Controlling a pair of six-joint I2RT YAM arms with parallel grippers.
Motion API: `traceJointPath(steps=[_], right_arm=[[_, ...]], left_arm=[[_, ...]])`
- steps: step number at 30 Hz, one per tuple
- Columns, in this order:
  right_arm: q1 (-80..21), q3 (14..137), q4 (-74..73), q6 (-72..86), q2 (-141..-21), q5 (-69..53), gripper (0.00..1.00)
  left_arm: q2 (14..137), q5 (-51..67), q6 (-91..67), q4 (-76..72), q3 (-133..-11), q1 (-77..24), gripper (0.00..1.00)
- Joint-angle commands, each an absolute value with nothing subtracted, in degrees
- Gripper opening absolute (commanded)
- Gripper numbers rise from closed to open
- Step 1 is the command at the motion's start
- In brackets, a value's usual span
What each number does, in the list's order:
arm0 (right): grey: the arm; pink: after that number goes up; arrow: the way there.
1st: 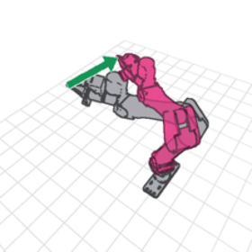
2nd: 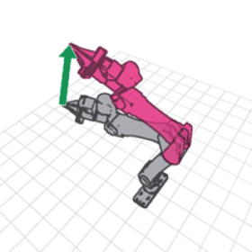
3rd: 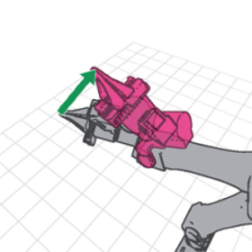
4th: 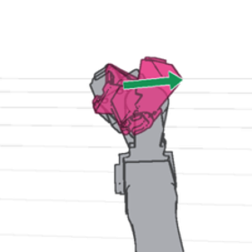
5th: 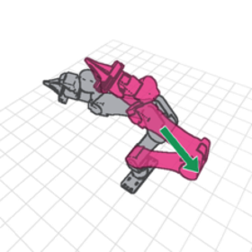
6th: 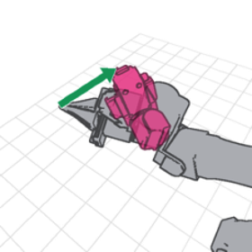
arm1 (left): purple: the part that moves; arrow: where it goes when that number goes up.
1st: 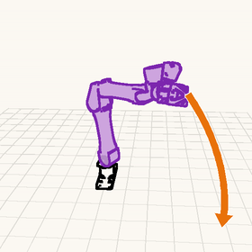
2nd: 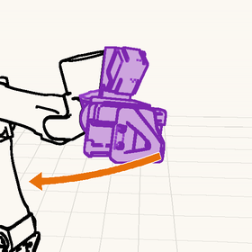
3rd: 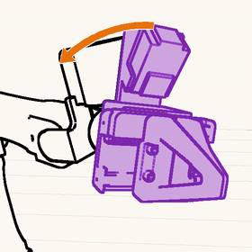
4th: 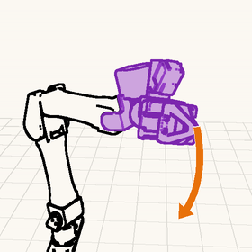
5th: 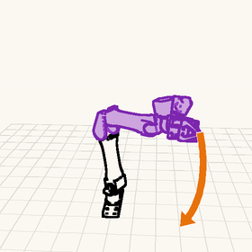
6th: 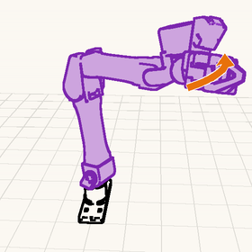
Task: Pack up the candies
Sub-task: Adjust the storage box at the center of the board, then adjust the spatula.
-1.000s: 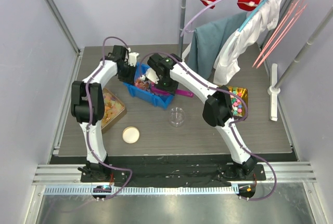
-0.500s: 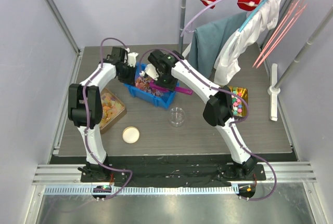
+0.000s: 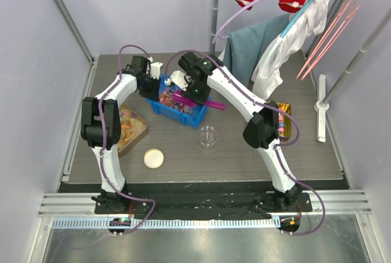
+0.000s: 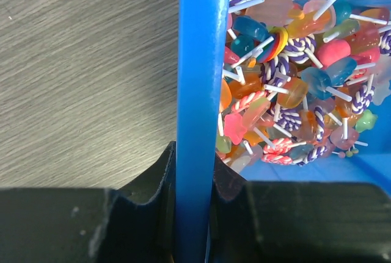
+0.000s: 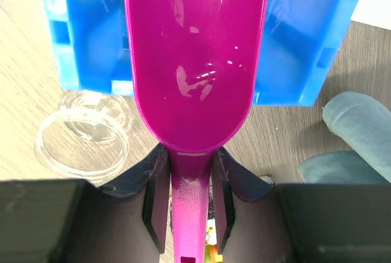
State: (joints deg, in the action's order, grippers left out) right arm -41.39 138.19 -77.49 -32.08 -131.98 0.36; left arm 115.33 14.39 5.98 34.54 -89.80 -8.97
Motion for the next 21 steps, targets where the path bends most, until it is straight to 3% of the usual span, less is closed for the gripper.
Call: traceJointPath(steps=[1, 4, 5, 8, 14, 21], right_arm=[[-39.64, 138.08, -83.59, -33.92, -125.69, -3.34, 0.01], [-39.11, 131.68, -79.38, -34.54, -122.0, -3.08, 0.01], [-38.94, 127.22, -76.32, -35.24, -120.86, -2.82, 0.01], [-38.85, 119.48, -69.91, -36.21, -116.12, -2.37, 0.01], [-38.67, 111.72, -61.89, -35.69, -111.8, -3.17, 0.01], [-38.58, 109.34, -55.73, -33.66, -111.45, -2.72, 0.01]], left_arm=[[116.28, 17.14, 2.81, 25.22, -93.43, -8.61, 0.14], [116.28, 18.37, 2.64, 25.84, -94.74, -8.26, 0.33], [116.28, 18.89, 2.64, 26.54, -95.27, -8.17, 0.49], [115.4, 20.56, 2.37, 28.29, -97.64, -8.0, 0.69], [110.4, 24.95, 0.89, 28.39, -99.23, -7.73, 0.77], [107.32, 36.99, -4.65, 27.07, -97.48, -7.73, 0.77]])
